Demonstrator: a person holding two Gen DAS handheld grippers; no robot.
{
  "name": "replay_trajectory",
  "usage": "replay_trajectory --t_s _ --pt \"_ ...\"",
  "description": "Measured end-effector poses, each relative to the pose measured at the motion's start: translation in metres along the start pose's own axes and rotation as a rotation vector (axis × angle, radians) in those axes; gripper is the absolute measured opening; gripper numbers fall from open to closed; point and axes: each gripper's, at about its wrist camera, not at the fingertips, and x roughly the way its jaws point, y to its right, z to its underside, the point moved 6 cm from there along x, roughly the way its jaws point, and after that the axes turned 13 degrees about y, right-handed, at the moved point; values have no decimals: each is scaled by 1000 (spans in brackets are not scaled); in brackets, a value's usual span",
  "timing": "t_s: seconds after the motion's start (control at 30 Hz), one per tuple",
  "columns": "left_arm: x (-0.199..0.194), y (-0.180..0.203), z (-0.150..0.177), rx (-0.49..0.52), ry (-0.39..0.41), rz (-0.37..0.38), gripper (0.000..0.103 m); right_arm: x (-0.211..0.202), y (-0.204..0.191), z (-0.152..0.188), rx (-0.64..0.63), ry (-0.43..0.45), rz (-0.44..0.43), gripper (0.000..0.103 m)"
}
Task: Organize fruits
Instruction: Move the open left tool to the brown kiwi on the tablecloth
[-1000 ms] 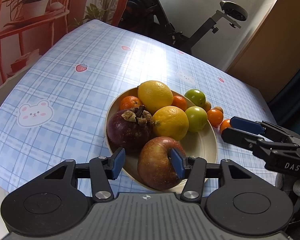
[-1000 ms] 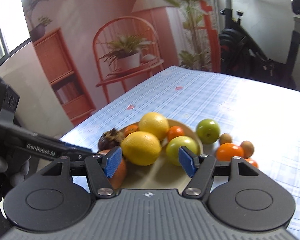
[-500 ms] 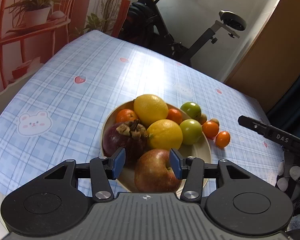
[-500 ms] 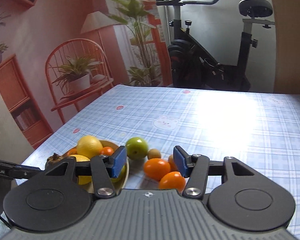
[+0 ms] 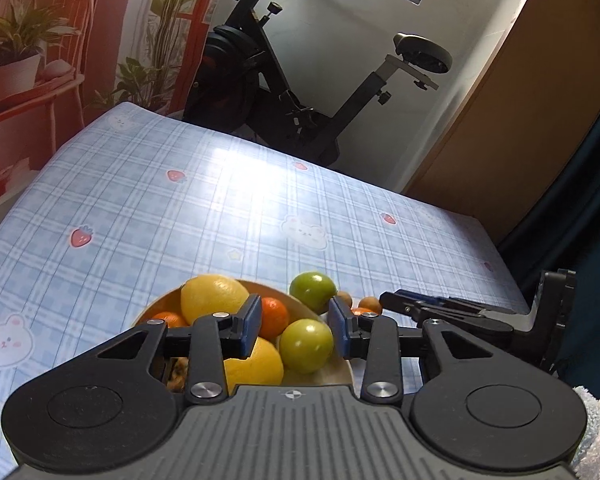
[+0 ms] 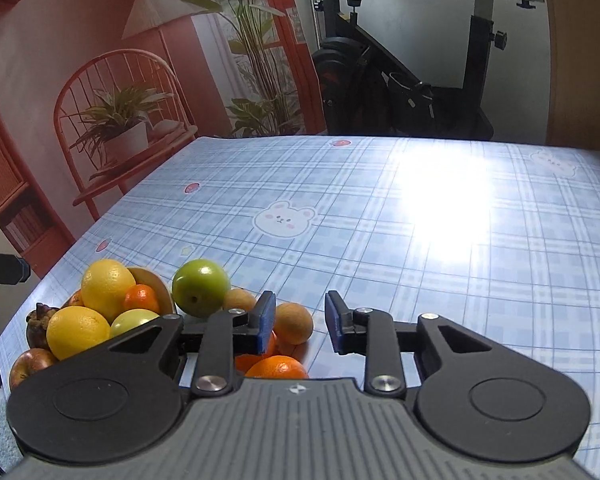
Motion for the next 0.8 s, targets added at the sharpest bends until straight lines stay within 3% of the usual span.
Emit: replay_trajectory --t_s 0.23,0.57,0.63,0.8 --pt "38 18 -8 36 -67 48 38 10 3 4 46 -28 -33 31" --pt "83 32 6 32 -198 88 38 6 10 8 173 -20 -77 32" --pt "89 34 8 32 -208 84 38 4 8 8 169 -11 -87 24" --pt "102 38 7 19 -227 74 35 -4 8 8 124 25 -63 24"
